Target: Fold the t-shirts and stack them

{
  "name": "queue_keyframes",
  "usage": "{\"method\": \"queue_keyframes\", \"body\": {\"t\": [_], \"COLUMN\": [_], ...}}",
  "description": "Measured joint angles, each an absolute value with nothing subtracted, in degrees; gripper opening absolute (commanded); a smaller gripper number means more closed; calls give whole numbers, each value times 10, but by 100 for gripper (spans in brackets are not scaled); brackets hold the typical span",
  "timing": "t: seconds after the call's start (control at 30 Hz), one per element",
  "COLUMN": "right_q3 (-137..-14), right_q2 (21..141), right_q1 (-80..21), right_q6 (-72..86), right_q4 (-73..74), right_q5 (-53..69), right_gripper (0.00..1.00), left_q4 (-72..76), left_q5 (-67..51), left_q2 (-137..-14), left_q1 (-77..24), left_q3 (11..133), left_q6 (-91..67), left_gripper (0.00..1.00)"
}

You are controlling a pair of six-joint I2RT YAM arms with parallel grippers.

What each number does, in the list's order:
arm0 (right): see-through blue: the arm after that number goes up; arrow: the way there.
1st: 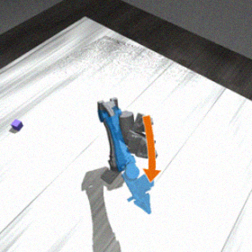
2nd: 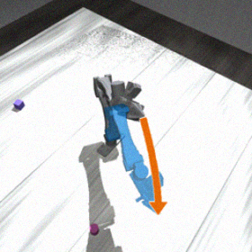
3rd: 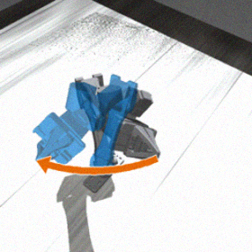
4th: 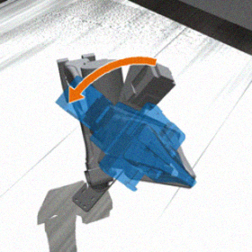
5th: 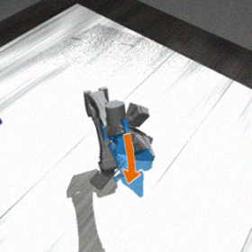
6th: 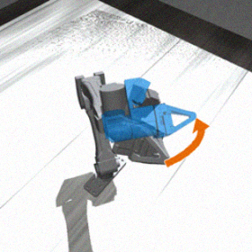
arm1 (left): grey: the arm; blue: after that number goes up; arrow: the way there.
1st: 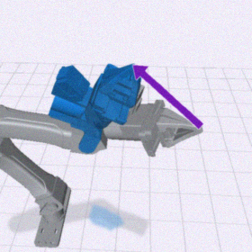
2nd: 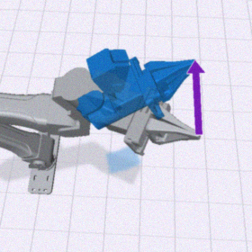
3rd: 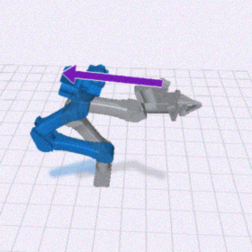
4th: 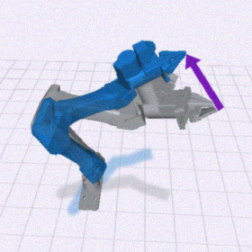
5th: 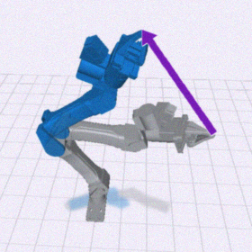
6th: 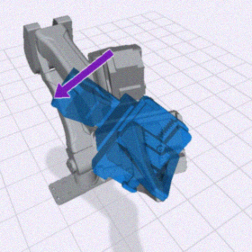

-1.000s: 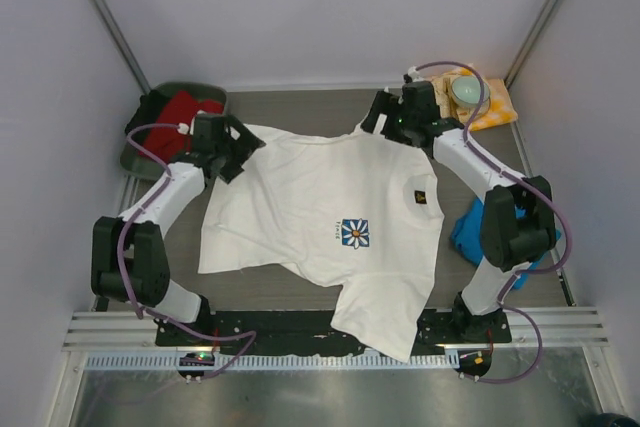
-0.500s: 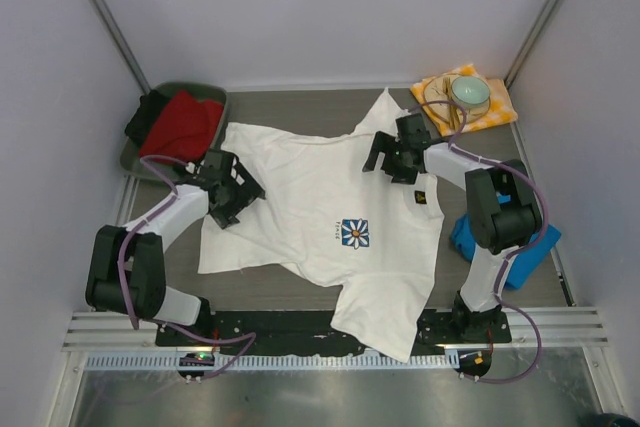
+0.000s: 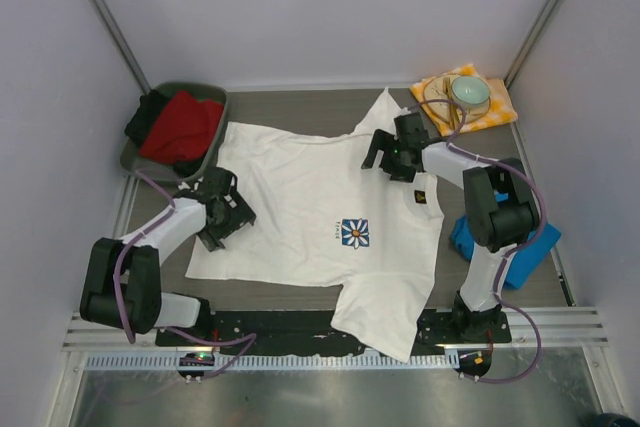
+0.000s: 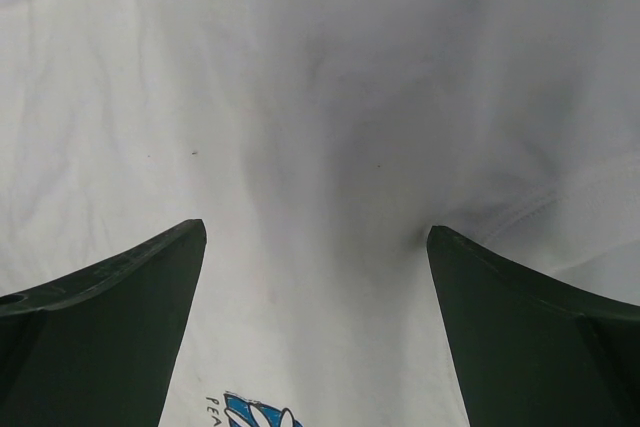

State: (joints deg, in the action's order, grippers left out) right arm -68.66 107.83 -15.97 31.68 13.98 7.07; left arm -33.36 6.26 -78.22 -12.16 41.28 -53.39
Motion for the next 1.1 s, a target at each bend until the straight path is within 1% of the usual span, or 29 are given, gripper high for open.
{"method": "queue_keyframes", "body": {"t": [0.2,0.5,0.73,0.87,0.97,1.07,1.1], "right_q3": [-697,-730,-770,-853,-934,-1016,-1042], "right_q2": [1083,1101,1114,1119,1132,1163,1178], "right_q1": [-163,-160,-155,-154,-154,-152,-152], "right_q6": [314,283,273,271,272,276,279], "right_q4": [152,204,228,255,257,257,257], "right_q5": [44,-65,-74,-67,-67,-70,-71], "right_gripper": [100,100,100,100,95,87,79], "left_q4": [-335,-366,-377,-379,-381,-382,-381], "left_q5": [72,93,79,70,70,70,70], "left_q2": [-762,-708,-670,-615,-591,-600,-605], "left_q1": [-122,-122,-123,-124,-126,-126,-126], "left_q3": [393,387,391,392,406,438,447], "left_q6": [-533,-527,-533,-552,-555,-553,-553], "left_gripper": [100,100,100,100,100,100,100]}}
